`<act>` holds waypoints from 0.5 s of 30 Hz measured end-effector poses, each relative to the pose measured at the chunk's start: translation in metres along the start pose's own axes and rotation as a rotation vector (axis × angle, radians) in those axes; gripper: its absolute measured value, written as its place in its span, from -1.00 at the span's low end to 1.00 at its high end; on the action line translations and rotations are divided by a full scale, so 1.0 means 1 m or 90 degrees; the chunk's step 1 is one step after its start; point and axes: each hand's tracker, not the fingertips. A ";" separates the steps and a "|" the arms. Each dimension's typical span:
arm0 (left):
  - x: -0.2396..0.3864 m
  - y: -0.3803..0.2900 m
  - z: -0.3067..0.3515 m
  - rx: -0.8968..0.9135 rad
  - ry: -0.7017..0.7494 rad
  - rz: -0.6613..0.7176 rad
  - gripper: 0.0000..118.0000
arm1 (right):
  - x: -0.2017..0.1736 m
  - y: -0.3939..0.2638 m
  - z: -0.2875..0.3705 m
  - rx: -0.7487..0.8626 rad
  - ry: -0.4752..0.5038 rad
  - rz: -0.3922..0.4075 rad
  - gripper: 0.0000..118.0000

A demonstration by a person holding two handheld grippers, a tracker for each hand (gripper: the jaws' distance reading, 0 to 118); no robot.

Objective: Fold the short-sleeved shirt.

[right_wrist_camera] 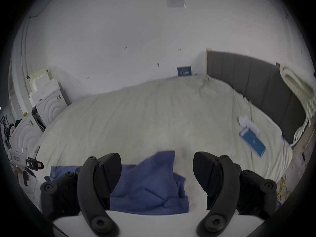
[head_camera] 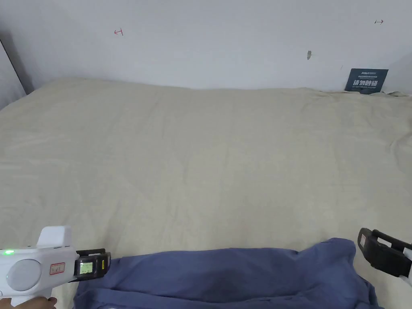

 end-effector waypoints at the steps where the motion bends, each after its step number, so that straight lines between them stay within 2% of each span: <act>1: -0.001 0.001 0.000 0.013 -0.003 0.006 0.95 | -0.003 0.003 0.001 0.012 -0.005 0.008 0.51; 4: 0.000 0.004 0.005 0.055 -0.016 0.023 0.67 | -0.010 0.006 0.001 0.040 -0.014 0.031 0.51; 6: 0.002 0.004 0.009 0.092 -0.027 0.033 0.16 | -0.013 0.006 0.001 0.056 -0.020 0.037 0.46; 7: 0.003 0.004 0.010 0.104 -0.033 0.035 -0.14 | -0.014 0.004 0.000 0.060 -0.017 0.039 0.33; 8: 0.005 0.003 0.010 0.108 -0.035 0.033 -0.56 | -0.014 0.004 -0.001 0.062 -0.014 0.039 -0.02; 9: 0.007 0.003 0.010 0.111 -0.035 0.031 -0.81 | -0.016 0.003 -0.001 0.067 -0.011 0.038 -0.45; 10: 0.009 0.002 0.010 0.117 -0.040 0.026 -1.00 | -0.017 0.002 -0.002 0.071 -0.012 0.037 -1.00; 13: 0.011 0.002 0.008 0.083 -0.078 0.024 -1.00 | -0.020 -0.003 -0.007 0.073 0.021 0.016 -1.00; 15: 0.013 0.001 0.006 0.077 -0.078 0.016 -1.00 | -0.023 -0.006 -0.009 0.069 0.015 0.014 -1.00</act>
